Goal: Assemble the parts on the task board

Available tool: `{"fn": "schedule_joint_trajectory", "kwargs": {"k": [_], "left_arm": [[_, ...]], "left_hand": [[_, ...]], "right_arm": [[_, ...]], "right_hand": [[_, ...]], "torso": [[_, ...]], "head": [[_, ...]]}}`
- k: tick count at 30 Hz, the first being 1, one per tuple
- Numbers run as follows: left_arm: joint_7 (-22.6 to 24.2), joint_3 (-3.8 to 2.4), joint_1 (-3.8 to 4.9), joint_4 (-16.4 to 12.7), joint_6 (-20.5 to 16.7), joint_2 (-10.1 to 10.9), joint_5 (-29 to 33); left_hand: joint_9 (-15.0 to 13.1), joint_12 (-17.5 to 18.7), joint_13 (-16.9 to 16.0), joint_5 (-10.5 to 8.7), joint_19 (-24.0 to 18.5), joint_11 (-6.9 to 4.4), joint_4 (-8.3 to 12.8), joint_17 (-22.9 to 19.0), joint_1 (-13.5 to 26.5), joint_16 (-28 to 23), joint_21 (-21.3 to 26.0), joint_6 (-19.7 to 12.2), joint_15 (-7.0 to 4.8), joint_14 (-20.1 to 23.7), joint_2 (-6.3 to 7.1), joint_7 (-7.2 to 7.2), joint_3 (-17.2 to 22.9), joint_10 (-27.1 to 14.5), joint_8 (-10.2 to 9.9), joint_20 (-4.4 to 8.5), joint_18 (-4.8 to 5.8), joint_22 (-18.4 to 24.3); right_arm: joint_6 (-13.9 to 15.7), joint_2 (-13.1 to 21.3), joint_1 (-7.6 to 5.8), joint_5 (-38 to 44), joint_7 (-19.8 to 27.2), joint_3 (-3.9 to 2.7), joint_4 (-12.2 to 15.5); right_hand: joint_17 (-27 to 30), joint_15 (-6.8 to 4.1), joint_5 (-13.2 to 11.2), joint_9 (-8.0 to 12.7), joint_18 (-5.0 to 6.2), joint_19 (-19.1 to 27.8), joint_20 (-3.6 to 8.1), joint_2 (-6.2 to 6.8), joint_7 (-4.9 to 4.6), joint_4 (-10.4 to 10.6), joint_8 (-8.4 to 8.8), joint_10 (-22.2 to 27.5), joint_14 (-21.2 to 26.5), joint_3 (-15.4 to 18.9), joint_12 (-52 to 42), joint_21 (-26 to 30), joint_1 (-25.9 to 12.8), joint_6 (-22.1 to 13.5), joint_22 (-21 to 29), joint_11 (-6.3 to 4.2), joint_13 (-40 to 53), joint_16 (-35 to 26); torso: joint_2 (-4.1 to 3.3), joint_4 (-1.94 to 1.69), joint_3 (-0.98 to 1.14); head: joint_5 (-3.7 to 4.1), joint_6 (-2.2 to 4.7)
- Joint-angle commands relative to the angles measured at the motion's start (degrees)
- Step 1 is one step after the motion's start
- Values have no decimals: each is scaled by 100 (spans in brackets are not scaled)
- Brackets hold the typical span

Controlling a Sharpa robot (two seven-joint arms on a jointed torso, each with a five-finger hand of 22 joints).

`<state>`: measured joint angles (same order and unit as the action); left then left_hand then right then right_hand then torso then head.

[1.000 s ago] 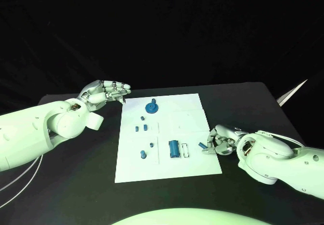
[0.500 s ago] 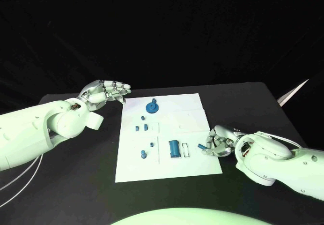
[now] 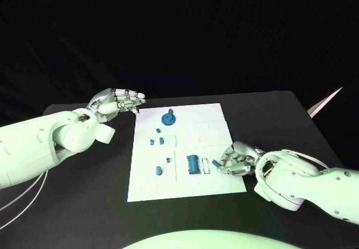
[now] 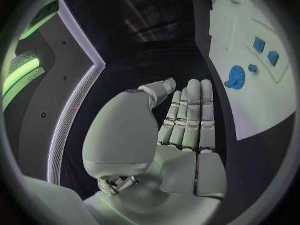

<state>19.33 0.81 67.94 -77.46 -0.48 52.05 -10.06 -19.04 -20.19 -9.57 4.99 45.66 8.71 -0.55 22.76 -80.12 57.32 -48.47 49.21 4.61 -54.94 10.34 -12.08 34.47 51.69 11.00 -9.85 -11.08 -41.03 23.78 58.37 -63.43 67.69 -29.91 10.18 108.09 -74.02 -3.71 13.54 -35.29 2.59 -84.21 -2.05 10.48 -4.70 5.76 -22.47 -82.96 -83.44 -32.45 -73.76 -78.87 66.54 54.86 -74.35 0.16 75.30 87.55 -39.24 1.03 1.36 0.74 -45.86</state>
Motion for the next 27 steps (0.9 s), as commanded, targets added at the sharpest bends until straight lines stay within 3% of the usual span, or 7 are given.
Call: {"fn": "schedule_joint_trajectory", "kwargs": {"k": [1, 19, 22, 25, 27], "left_arm": [[0, -3, 2, -9, 2, -10, 2], [-14, -3, 2, -14, 16, 1, 0], [-17, -3, 2, -17, 21, 2, 0], [-22, -3, 2, -19, 25, 3, 0], [-28, -3, 2, -19, 30, 4, 0]], "left_hand": [[74, -77, 10, 10, 36, 26, 3, -38, 13, -73, 59, -58, 7, 66, -36, -29, -61, -93, 105, -33, 54, 59], [75, -77, 10, 10, 36, 26, 3, -38, 14, -74, 60, -58, 7, 68, -37, -30, -61, -93, 105, -33, 55, 59], [75, -77, 10, 10, 36, 26, 3, -38, 14, -74, 60, -58, 7, 68, -37, -30, -61, -93, 105, -33, 55, 59], [75, -77, 10, 10, 36, 26, 3, -38, 14, -74, 60, -58, 7, 68, -37, -30, -61, -93, 105, -33, 55, 59], [75, -77, 10, 10, 36, 26, 3, -38, 14, -74, 60, -58, 7, 68, -37, -30, -61, -93, 105, -33, 55, 59]], "right_arm": [[38, -70, -3, -194, 44, 1, -3], [114, -368, 23, -493, 72, 1, -120], [61, -391, 24, -512, 37, 1, -165], [26, -415, 25, -569, 29, 1, -198], [1, -432, 25, -596, 32, 1, -210]], "right_hand": [[-1264, -55, 386, -220, -79, -387, 30, -137, 76, -63, -184, -123, -585, -675, -75, -85, -92, 70, -1325, -68, 629, 61], [-1262, -52, 218, -205, -77, -384, 28, -85, 75, 17, -122, -132, -585, -664, -88, -75, -631, 111, -1321, -65, 647, 61], [-1256, -46, 102, -189, -73, -379, 24, -70, 69, 91, -93, -127, -583, -631, -77, -52, -821, 126, -1316, -58, 644, 57], [-1254, -39, -240, -171, -74, -379, 17, -77, 64, 178, -58, -127, -583, -593, -78, -57, -1027, 154, -1317, -51, 649, 55], [-1256, -39, -295, -167, -73, -378, 16, -65, 64, 193, -51, -128, -583, -580, -78, -51, -1082, 164, -1315, -50, 651, 56]], "torso": [[-5, -7, -1], [-8, -1, 2], [-6, 0, 0], [-5, -2, -1], [-8, -3, 5]], "head": [[9, -1], [6, -1], [5, 1], [2, -6], [-7, -14]]}}
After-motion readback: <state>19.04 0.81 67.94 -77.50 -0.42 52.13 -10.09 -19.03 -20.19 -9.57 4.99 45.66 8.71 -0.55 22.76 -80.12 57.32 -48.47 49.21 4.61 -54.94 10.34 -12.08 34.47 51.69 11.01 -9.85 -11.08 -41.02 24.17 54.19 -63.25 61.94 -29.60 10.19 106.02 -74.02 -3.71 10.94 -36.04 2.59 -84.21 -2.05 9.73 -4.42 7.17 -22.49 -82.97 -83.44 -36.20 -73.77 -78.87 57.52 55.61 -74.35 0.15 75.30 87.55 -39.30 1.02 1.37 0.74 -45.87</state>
